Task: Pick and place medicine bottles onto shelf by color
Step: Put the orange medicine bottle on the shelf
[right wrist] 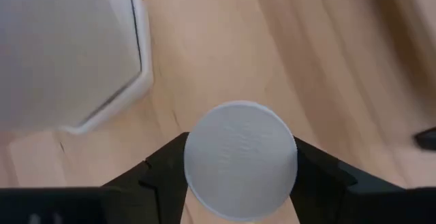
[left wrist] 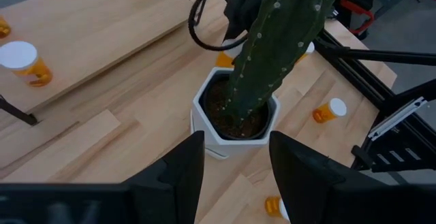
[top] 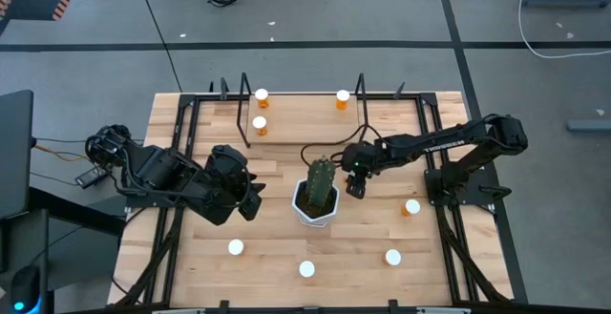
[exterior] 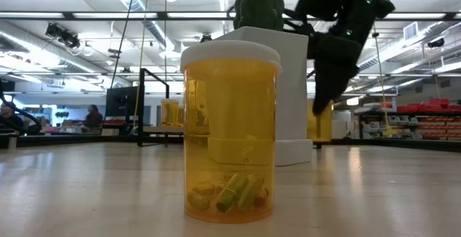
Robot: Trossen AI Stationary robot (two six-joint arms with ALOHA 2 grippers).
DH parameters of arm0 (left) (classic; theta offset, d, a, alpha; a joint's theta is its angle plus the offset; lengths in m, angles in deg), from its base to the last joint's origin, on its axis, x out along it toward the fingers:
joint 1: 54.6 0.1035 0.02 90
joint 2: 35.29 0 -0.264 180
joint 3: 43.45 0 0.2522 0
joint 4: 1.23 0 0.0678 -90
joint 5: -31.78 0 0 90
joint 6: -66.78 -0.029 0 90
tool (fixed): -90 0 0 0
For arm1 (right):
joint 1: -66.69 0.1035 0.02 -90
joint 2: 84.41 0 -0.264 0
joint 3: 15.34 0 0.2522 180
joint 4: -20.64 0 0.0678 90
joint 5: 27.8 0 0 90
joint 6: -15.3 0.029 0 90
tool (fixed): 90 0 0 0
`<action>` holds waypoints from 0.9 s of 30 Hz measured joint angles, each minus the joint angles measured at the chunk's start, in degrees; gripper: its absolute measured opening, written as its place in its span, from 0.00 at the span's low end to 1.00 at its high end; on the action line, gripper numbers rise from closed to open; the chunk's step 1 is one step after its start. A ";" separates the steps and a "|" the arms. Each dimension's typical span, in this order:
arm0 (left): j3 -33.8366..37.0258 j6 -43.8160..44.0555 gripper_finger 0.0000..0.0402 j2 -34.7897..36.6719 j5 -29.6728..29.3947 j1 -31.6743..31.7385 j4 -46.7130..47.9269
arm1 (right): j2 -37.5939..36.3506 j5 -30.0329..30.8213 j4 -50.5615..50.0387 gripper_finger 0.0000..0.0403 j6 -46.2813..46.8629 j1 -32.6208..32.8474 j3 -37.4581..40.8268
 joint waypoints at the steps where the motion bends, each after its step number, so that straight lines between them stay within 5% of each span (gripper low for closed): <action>1: 0.00 0.00 0.43 0.00 0.00 0.00 0.00 | 0.00 0.06 -0.60 0.53 -0.43 -0.44 -0.84; 14: 0.00 -0.37 0.43 0.00 0.00 0.00 -0.01 | -0.04 0.53 -9.59 0.54 -9.27 -12.00 -16.98; 27: 0.00 -0.33 0.43 0.00 0.00 0.00 -0.07 | 0.05 -3.73 -10.24 0.55 -24.13 -22.30 -19.63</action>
